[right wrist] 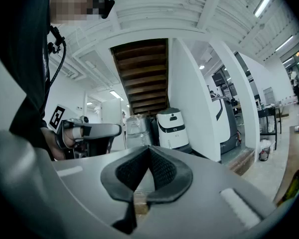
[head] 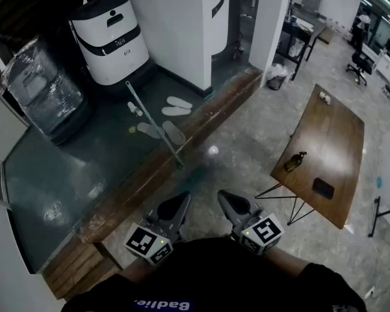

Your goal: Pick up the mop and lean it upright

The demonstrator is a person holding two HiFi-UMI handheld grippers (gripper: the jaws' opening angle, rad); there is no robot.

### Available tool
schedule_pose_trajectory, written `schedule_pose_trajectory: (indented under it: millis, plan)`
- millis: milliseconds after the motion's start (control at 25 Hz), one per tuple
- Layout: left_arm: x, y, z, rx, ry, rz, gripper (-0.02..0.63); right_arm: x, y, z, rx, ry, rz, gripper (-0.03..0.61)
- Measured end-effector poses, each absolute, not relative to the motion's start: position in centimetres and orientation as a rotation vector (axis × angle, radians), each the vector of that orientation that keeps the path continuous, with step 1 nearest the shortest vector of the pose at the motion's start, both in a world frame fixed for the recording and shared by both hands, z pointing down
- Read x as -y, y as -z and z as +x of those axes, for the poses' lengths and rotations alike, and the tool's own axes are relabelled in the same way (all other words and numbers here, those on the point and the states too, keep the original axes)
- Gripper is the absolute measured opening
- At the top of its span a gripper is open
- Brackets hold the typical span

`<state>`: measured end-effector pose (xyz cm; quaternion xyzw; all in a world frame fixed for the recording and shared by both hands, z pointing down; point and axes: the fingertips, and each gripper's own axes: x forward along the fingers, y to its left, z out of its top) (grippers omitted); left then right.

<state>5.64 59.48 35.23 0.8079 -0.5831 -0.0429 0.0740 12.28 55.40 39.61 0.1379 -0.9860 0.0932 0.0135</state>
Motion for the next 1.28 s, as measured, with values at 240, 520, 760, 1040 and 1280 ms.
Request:
schedule_pose_trajectory:
  millis: [240, 520, 760, 1040, 1280]
  plan:
    - [-59.5, -35.3, 5.9, 1.752, 0.130, 2.424, 0.017, -55.3, -40.1, 12.6, 3.079, -0.295, 0.426, 0.003]
    - [-59.6, -35.8, 6.1, 1.754, 0.130, 2.406, 0.017, -55.7, -39.9, 12.6, 3.080, -0.311, 0.386, 0.005]
    - [-59.4, -36.7, 5.9, 1.765, 0.123, 2.367, 0.017, -55.5, -40.6, 12.6, 3.082, -0.340, 0.366, 0.005]
    - [-59.2, -37.4, 6.2, 1.821, 0.084, 2.301, 0.017, -55.0, -41.9, 12.8, 3.078, -0.382, 0.287, 0.006]
    - [-58.8, -37.4, 7.3, 1.891, 0.045, 2.263, 0.018, -54.5, -42.3, 13.4, 3.084, -0.399, 0.183, 0.006]
